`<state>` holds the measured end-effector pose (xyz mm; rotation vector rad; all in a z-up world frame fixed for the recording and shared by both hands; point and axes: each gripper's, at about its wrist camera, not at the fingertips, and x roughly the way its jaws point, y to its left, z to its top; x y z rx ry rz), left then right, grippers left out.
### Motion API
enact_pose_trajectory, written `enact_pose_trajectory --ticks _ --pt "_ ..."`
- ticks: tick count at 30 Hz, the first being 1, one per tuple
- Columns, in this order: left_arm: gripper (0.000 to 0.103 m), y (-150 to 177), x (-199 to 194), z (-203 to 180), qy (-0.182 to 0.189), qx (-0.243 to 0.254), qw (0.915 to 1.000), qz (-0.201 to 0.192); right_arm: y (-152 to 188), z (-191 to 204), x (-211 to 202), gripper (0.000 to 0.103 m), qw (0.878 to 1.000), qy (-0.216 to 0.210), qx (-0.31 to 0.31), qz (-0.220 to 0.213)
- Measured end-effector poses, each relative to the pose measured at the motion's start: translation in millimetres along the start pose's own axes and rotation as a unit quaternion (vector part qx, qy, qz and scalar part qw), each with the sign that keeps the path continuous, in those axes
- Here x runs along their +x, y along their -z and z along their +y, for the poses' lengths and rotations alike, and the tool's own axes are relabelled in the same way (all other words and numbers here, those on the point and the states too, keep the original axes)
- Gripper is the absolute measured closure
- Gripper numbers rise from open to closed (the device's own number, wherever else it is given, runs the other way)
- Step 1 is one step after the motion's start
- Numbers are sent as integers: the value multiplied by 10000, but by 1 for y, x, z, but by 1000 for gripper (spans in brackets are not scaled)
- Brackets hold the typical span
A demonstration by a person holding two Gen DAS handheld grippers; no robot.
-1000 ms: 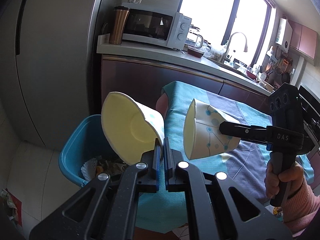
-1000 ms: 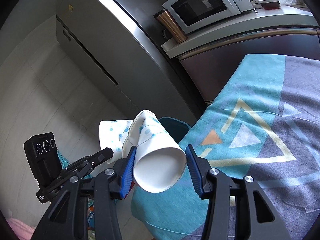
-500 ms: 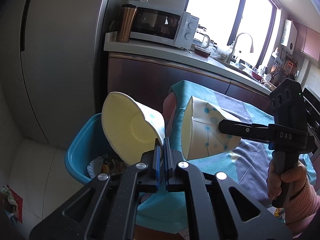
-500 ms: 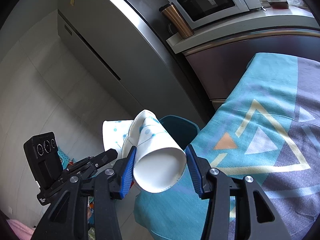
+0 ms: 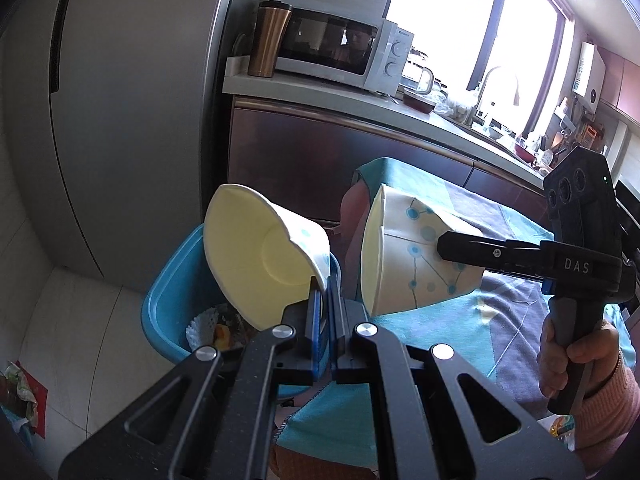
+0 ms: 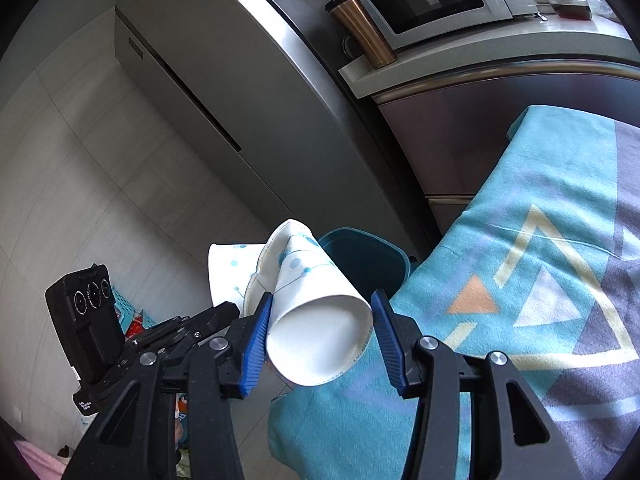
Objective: Collect trash
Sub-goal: 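Carry both paper cups over the wastebasket with both grippers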
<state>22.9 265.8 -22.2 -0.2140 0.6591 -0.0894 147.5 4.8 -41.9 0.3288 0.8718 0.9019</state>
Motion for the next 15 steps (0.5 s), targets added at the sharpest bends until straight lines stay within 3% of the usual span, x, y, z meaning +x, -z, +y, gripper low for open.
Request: enact_pose_trajectory --ticks 15 --pt "99 0 8 7 -124 -125 9998 92 -4 5 18 56 9998 76 -15 159"
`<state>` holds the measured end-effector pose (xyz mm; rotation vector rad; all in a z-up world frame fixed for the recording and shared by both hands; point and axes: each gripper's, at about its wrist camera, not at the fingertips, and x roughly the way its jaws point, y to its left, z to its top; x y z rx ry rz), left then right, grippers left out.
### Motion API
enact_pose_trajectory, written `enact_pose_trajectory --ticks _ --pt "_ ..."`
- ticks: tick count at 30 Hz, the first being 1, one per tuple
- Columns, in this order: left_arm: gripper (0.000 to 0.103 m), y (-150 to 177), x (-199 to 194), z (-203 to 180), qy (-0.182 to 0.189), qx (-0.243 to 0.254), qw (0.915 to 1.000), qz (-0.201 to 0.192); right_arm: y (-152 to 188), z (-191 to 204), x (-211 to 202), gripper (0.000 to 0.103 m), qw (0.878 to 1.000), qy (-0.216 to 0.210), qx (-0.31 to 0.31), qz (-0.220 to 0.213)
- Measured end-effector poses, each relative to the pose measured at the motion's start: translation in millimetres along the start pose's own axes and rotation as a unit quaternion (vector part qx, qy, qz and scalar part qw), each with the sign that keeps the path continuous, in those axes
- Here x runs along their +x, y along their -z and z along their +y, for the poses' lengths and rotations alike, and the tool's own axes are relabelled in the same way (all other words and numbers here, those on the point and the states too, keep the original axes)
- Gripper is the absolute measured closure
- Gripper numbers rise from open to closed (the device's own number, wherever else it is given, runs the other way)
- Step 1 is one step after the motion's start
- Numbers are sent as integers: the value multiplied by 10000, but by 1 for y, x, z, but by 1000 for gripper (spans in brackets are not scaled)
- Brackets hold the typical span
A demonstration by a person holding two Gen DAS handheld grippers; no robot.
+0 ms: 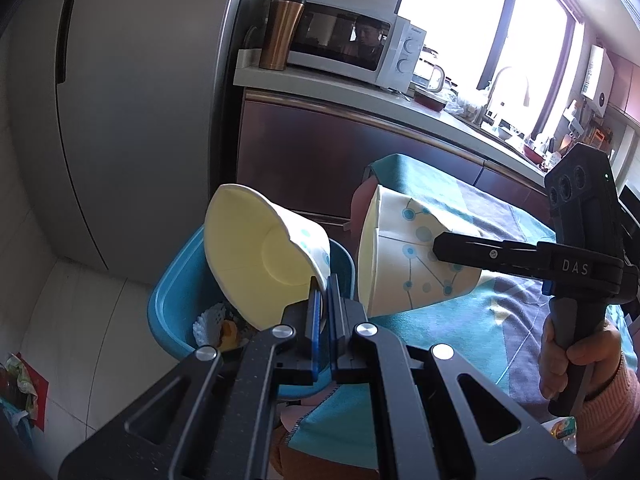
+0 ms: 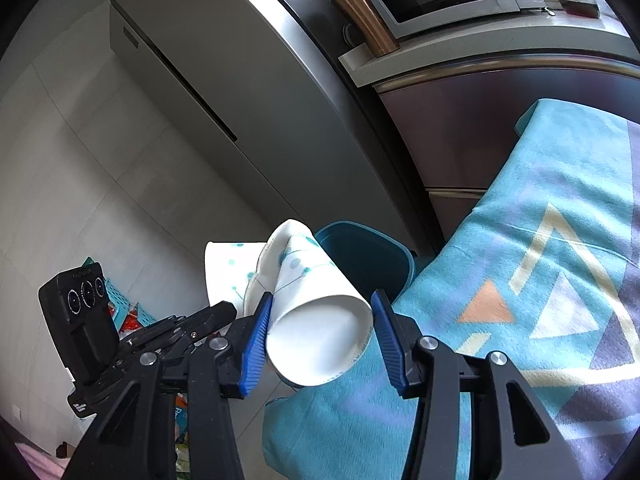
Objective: Collect trash
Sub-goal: 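Carry both paper cups over the wastebasket with both grippers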
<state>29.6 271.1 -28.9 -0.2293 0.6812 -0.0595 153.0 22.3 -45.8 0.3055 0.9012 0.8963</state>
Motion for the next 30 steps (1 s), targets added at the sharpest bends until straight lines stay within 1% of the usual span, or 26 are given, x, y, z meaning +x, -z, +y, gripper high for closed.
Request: enact_pose_trajectory --ticks 13,30 --pt "100 1 13 8 -138 -93 9998 106 -2 4 14 56 9998 80 -27 177" --pt "99 4 27 16 -220 -155 9994 209 -5 12 33 55 9990 221 -43 394"
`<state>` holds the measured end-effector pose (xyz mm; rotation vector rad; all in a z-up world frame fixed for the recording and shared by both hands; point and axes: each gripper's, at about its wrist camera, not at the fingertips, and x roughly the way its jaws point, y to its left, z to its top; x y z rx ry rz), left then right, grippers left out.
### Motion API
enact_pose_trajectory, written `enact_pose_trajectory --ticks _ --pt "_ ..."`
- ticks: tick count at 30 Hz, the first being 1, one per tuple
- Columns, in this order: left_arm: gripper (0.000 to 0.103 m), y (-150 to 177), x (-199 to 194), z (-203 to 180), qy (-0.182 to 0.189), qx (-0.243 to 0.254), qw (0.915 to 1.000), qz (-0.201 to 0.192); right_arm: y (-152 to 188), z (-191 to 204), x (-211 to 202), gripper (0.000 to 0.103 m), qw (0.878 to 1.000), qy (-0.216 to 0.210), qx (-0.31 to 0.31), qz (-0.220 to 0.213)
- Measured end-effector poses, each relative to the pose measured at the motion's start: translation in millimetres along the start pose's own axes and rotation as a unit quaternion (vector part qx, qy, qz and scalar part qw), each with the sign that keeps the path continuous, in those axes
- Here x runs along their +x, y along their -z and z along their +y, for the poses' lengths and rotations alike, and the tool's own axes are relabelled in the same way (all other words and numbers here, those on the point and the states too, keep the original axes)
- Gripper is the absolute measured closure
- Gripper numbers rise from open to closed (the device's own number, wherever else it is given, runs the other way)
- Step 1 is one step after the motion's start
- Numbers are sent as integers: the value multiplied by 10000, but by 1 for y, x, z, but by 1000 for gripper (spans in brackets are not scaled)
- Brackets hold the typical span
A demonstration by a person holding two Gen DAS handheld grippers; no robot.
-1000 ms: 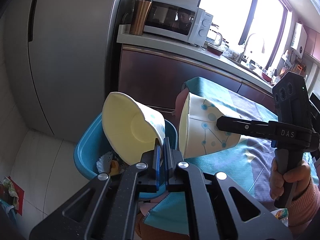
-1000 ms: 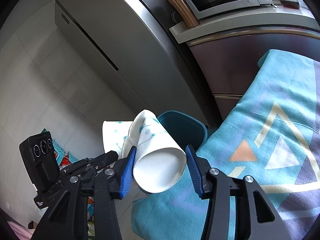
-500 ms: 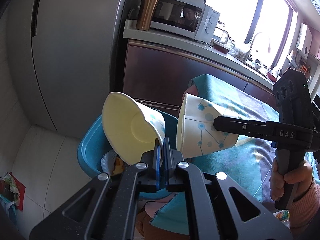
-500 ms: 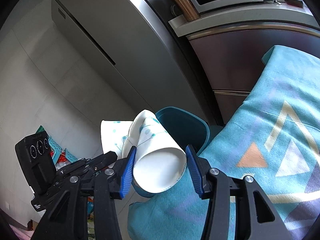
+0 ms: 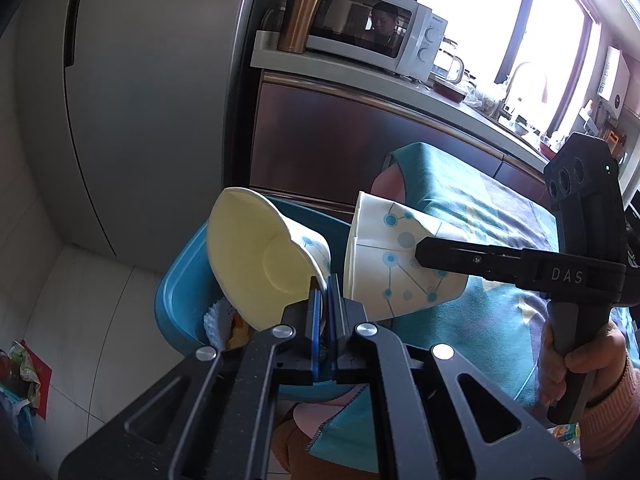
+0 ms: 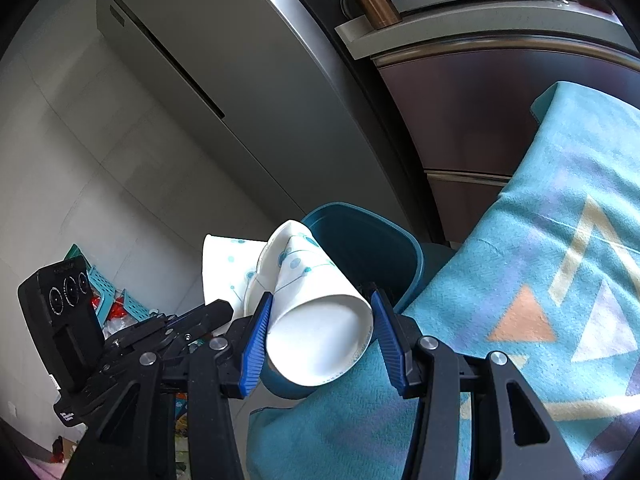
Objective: Collect trash
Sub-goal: 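Carry both paper cups over the wastebasket with both grippers, then open both grippers to drop the paper cups into the wastebasket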
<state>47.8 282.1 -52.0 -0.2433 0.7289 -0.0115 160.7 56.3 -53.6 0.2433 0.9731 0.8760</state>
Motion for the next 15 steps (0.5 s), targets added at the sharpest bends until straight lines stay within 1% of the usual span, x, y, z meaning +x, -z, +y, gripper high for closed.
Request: enact_pose_trajectory --ticks 15 --pt "99 3 16 6 -142 -50 9998 133 -5 12 22 55 9996 190 -73 179"
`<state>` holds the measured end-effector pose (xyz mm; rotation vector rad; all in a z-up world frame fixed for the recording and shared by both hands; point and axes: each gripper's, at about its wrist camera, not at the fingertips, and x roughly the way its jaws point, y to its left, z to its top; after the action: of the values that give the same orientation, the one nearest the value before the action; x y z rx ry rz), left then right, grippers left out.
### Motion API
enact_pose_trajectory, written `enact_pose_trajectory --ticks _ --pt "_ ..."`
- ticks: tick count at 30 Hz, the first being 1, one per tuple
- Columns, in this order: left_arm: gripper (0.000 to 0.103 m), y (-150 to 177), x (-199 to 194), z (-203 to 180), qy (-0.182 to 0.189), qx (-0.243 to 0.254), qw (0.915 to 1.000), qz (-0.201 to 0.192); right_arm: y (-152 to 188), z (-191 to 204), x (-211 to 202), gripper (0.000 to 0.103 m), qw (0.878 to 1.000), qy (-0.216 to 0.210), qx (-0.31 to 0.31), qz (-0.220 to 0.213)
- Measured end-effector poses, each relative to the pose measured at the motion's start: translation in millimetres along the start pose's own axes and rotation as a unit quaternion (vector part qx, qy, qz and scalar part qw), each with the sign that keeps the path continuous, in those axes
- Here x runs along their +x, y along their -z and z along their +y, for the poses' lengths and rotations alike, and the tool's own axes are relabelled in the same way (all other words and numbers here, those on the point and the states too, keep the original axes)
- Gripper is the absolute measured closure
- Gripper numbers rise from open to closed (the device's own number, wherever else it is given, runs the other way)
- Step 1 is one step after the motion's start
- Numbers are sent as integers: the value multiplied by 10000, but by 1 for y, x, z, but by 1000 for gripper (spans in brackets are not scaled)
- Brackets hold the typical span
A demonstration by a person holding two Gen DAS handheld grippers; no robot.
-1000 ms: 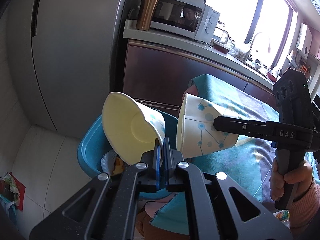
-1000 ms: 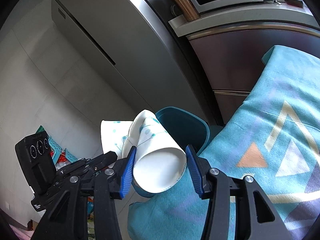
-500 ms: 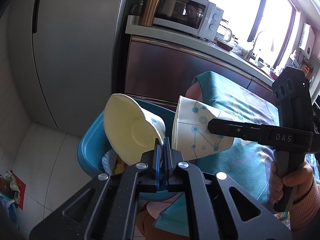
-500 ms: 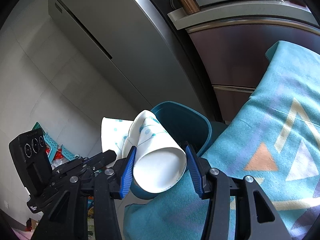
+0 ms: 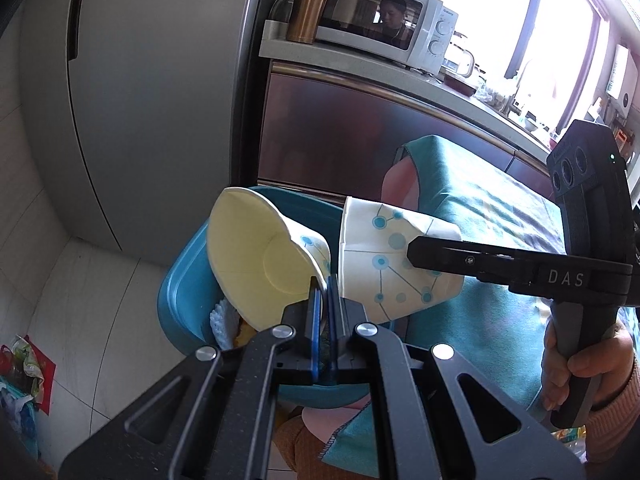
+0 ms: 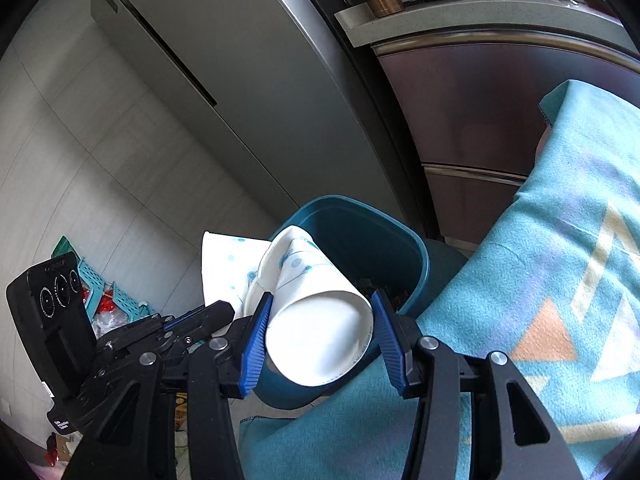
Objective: Collect trash
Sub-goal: 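Open both grippers to drop the paper cups into the wastebasket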
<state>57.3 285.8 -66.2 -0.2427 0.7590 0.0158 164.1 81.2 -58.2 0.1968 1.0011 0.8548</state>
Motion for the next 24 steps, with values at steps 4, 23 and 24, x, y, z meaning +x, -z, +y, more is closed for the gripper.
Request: enact_pose_trajectory --ticks 4,23,24 --pt "99 0 5 1 -37 -11 10000 37 1 3 4 55 10000 44 13 35" --pt "96 8 30 8 -258 -88 9993 264 -4 19 22 54 9994 264 -157 152" --pt "96 9 31 9 -263 -96 9992 275 -4 20 22 54 9994 273 -167 154"
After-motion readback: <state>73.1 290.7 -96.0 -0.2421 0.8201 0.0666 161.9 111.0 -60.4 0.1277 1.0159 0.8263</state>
